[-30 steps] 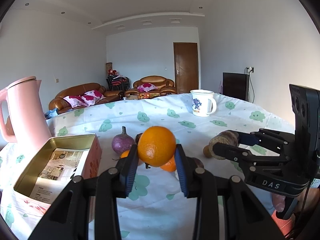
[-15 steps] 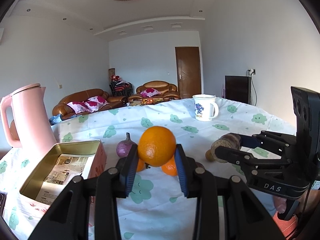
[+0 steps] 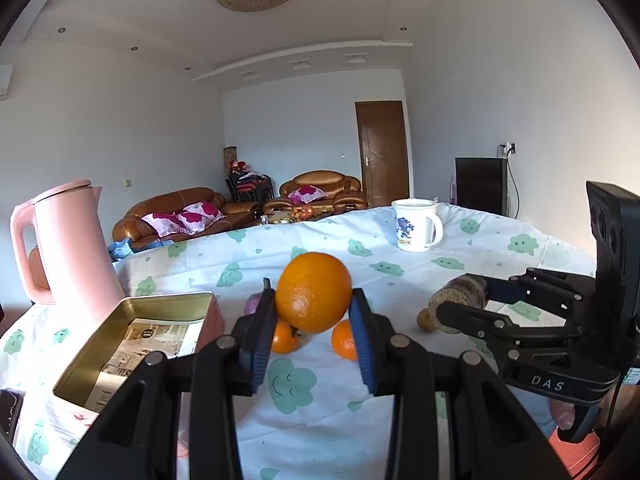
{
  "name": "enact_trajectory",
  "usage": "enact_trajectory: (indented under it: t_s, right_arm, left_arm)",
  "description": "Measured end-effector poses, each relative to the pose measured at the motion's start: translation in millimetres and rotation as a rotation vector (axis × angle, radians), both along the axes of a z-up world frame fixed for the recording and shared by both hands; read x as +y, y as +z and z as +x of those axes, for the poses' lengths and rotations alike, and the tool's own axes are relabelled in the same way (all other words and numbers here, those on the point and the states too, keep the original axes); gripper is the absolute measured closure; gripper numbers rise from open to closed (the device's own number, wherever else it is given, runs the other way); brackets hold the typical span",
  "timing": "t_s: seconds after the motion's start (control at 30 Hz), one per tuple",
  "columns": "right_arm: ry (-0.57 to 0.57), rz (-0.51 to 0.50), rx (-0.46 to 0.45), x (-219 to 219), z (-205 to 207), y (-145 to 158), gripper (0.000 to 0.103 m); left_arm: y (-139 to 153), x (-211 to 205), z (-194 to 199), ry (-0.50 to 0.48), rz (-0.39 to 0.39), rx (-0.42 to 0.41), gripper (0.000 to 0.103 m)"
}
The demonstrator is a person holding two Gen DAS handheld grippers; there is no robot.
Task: Organize fruits
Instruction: 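Lift the orange with the left tool while the right tool lifts the brown chunk toward the tin, then carry the orange over the tin box with the left tool while the right tool carries the chunk there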
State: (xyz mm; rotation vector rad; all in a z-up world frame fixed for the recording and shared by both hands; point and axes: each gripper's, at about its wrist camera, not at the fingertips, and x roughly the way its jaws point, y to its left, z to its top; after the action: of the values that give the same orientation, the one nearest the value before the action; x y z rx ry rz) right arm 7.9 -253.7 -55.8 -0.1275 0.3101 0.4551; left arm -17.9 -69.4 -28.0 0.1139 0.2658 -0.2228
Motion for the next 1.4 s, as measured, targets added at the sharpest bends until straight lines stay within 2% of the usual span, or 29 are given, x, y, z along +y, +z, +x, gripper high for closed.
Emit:
enact_trajectory:
  t_s: [0.37,0.67,1.4]
  right_arm:
    - [0.026,-0.013,-0.003,4.4,-0.7,7.7,0.062]
    - [0.062,-0.022,-0.013,11.5,6.9,29.9,0.062]
    - [0.178,-0.055,-0.020,59.8,30.2,71.7,0.062]
  left_arm:
    - [5.5,10.3,1.3,0.032,-0.003,-0.003,0.065]
    - [8.1,22.5,7.0,0.075,-0.004,0.017,0.065]
    - [12.6,59.9,22.3,0.165,-0.023,0.064,0.065]
